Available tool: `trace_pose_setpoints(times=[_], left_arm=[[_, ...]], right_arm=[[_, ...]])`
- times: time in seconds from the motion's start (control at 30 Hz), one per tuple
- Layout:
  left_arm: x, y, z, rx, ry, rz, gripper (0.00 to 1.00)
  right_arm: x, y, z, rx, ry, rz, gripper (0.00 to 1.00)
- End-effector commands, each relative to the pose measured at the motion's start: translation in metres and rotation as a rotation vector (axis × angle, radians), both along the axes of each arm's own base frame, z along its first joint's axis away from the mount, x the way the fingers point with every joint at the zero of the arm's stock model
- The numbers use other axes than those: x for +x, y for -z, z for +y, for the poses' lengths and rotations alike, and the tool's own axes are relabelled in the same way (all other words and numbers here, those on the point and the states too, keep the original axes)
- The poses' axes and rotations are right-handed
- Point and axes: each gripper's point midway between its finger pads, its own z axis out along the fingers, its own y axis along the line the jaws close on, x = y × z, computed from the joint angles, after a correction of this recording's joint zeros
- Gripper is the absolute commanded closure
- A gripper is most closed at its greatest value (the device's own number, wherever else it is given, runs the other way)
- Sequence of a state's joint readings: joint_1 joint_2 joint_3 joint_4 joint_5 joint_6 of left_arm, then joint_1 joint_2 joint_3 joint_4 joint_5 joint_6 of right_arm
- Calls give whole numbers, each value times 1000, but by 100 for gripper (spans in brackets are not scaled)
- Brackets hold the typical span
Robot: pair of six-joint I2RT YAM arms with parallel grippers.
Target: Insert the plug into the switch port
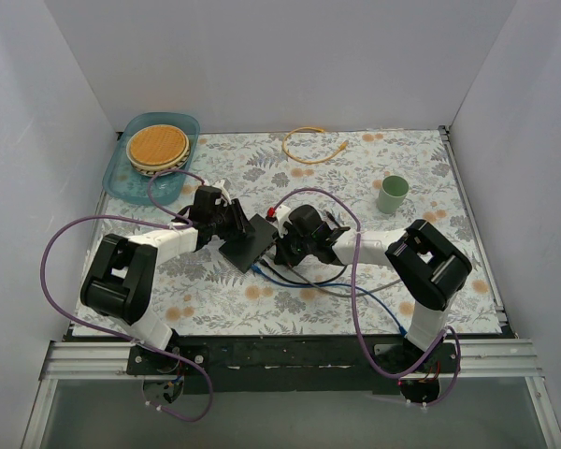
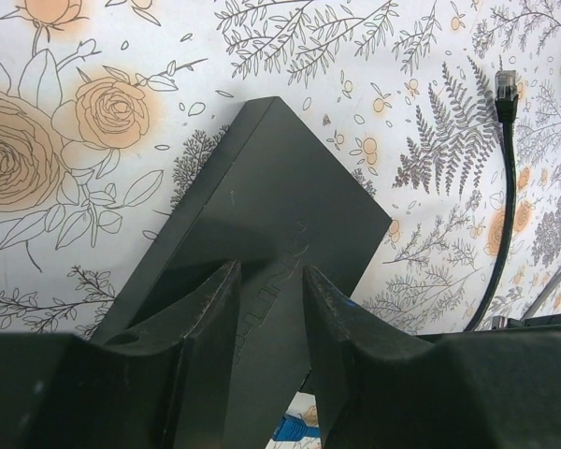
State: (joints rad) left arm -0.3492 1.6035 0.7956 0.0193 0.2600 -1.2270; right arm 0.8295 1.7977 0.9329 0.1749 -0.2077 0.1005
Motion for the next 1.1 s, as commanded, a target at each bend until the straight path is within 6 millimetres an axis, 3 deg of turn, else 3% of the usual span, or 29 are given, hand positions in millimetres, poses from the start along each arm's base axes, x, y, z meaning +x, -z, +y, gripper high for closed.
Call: trace_pose_setpoints(times=[0.0, 0.47, 0.6, 0.73, 0.87, 1.07], left_arm=[[-11, 19, 6, 39, 13, 68, 67], [-13, 21, 5, 38, 16, 75, 68], [-2, 4, 7, 40, -10, 28, 65], [20, -32, 11, 37, -56, -77, 50], [38, -57, 22, 54, -97, -150, 46], [55, -49, 39, 90, -127, -140, 46]], right_arm=[[19, -26, 20, 84, 7, -83, 99], [23, -34, 19, 104, 29, -118, 99], [21, -30, 17, 90, 23, -110, 99], [19, -27, 16, 85, 20, -99, 99], [19, -23, 15, 78, 21, -96, 99], [20, -12, 15, 59, 22, -89, 99]])
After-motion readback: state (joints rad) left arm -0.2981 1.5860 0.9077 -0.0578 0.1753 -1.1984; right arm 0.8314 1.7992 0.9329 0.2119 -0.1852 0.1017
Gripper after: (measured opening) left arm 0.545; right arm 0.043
